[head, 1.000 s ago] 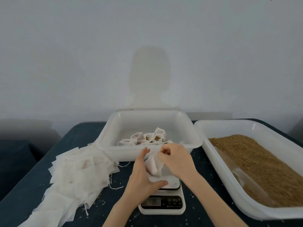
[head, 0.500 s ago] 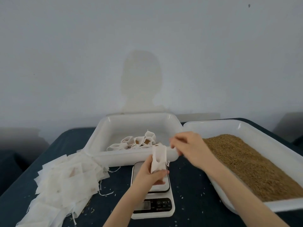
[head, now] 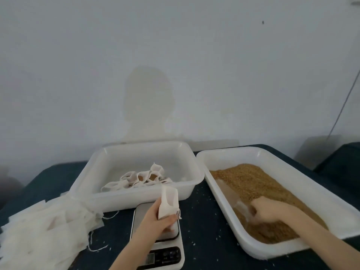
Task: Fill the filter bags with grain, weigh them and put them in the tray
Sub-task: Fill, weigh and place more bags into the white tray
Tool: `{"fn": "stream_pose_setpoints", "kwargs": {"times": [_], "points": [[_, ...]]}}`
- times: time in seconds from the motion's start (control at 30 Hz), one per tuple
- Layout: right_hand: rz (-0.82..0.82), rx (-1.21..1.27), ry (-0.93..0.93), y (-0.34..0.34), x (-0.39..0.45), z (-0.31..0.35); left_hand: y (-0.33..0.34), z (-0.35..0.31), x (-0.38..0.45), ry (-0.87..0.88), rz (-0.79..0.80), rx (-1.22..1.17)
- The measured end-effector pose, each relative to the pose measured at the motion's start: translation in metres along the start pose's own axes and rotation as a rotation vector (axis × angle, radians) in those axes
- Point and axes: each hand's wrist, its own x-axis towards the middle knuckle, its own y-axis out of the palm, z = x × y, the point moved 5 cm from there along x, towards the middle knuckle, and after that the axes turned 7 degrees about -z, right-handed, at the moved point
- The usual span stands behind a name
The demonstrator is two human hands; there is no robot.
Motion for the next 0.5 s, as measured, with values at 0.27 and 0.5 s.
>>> {"fn": "stream_pose_setpoints", "kwargs": {"times": [0.27,0.5], "points": [[-0.434,0.037,0.087,-0.042,0.026,-0.043,-0.012,0.006,0.005,0.032,-0.074,0.076],[-0.518,0.143,0.089,-0.051,0.056,-0.006,-0.005,0.008,0.005,0.013,-0.062,0.037]]}}
